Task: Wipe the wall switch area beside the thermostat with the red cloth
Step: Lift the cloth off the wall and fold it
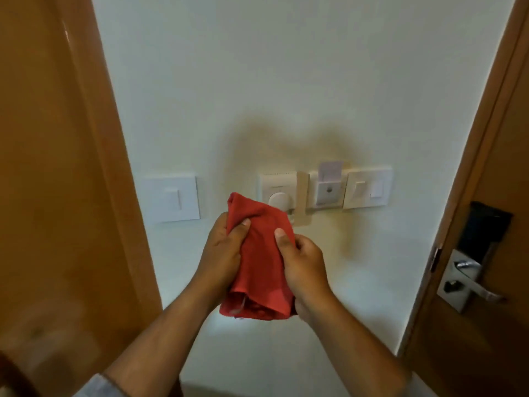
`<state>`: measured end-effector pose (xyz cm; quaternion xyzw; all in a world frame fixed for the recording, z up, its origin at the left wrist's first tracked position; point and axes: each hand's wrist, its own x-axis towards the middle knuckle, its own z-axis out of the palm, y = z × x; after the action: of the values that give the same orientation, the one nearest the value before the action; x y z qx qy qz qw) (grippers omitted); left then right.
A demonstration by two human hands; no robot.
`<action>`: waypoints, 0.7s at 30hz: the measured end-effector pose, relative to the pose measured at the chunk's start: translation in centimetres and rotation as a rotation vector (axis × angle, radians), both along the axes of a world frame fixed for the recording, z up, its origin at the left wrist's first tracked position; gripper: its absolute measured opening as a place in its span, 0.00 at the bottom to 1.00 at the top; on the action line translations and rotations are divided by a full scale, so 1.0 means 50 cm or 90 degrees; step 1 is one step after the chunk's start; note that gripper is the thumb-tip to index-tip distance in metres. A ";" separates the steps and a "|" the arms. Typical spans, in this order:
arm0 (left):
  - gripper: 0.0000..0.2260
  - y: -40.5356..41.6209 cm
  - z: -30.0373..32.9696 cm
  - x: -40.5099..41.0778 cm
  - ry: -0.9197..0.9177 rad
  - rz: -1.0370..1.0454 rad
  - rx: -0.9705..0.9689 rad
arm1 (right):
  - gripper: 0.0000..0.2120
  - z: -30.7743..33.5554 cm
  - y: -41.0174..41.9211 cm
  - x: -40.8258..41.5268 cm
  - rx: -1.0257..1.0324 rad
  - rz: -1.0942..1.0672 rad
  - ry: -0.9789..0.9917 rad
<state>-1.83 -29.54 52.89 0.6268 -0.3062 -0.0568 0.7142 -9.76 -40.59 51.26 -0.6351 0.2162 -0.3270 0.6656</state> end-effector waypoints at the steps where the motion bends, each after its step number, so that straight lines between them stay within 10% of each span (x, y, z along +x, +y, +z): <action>1: 0.08 0.028 -0.008 0.005 0.001 -0.012 0.015 | 0.13 -0.005 0.023 0.002 -0.009 -0.021 -0.011; 21: 0.08 0.371 -0.455 0.102 0.164 0.064 0.230 | 0.12 -0.411 0.345 0.086 0.029 0.003 0.191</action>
<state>3.29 -11.00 30.16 0.7464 -0.1662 -0.1546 0.6256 -5.46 -23.36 30.73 -0.6623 0.3189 -0.2221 0.6406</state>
